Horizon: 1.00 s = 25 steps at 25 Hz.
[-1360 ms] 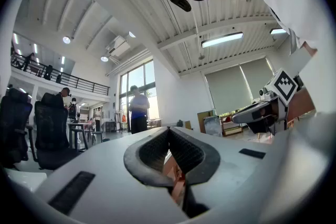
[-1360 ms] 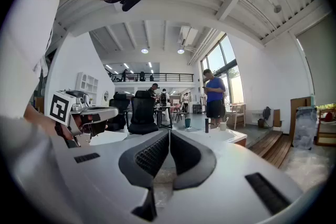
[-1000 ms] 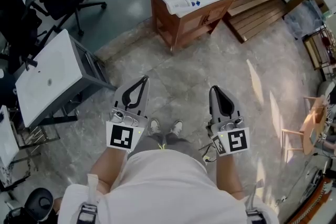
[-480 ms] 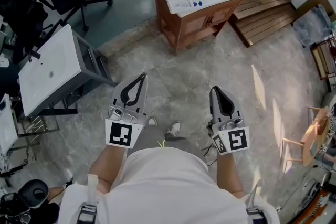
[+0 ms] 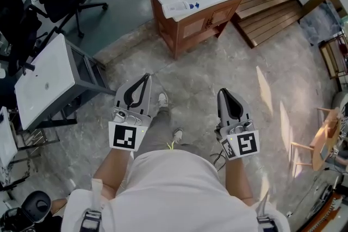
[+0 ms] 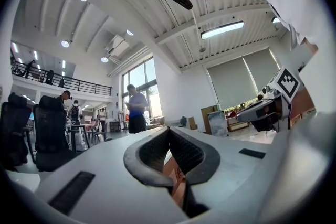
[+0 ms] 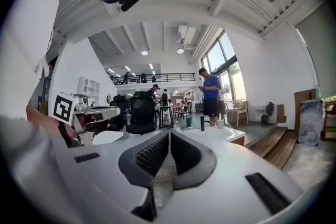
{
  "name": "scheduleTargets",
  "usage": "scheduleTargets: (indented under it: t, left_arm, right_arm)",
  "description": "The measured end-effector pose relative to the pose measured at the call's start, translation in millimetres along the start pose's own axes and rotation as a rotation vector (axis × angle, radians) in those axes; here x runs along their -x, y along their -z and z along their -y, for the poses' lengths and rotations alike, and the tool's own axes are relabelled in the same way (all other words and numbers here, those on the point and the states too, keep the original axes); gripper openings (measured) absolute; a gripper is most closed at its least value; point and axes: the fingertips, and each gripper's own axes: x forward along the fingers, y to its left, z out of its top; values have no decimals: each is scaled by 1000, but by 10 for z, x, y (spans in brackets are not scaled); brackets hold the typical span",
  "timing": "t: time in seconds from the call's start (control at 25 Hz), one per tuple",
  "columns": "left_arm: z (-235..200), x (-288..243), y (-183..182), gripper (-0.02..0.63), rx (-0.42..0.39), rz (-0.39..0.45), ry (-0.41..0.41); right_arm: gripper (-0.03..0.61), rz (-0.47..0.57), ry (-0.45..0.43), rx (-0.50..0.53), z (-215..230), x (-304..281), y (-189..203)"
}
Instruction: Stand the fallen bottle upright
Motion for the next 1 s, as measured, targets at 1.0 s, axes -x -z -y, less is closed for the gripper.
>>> scheduleTargets:
  t: [1.0]
  left_arm:
    - [-1518,-1972,368,18,44,-16,140]
  right_arm:
    - [40,-56,56,-28,467,-2342,-271]
